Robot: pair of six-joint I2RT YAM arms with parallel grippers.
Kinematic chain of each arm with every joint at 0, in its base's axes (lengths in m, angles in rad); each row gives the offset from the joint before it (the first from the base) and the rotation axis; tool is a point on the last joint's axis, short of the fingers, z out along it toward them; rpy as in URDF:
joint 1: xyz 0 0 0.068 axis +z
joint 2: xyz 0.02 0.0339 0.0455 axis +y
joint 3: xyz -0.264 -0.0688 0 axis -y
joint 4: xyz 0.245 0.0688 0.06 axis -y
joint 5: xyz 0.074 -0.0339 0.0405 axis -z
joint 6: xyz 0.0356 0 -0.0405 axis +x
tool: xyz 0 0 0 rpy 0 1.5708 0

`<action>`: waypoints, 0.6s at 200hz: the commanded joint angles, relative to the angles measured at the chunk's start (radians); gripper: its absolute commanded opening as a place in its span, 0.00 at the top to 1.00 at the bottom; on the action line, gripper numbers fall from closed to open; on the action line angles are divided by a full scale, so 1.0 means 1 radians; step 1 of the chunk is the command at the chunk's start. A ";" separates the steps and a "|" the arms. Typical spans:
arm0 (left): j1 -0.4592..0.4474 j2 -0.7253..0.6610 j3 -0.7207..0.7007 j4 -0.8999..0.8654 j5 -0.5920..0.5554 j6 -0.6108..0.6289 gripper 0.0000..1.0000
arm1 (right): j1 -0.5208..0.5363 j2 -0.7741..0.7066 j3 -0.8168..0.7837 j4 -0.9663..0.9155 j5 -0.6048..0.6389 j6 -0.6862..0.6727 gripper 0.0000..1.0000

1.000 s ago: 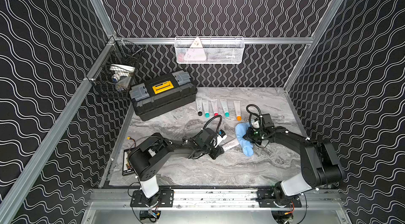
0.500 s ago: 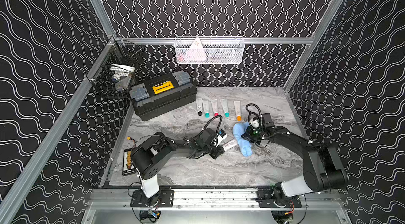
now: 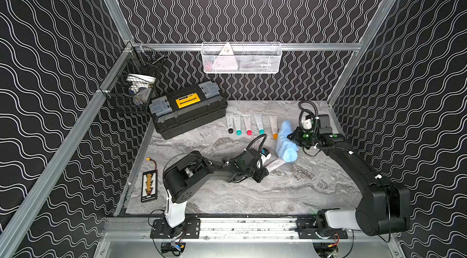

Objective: Wipe the surface of the toothpaste tube
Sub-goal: Move the toothpaste to the center of the board.

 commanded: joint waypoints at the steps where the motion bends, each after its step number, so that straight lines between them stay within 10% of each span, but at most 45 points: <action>1: -0.007 0.028 0.047 0.038 -0.058 -0.062 0.95 | -0.026 -0.018 0.045 -0.042 0.012 -0.016 1.00; 120: -0.036 0.224 0.324 0.029 -0.225 -0.289 0.98 | -0.314 -0.073 0.150 0.095 -0.002 -0.004 1.00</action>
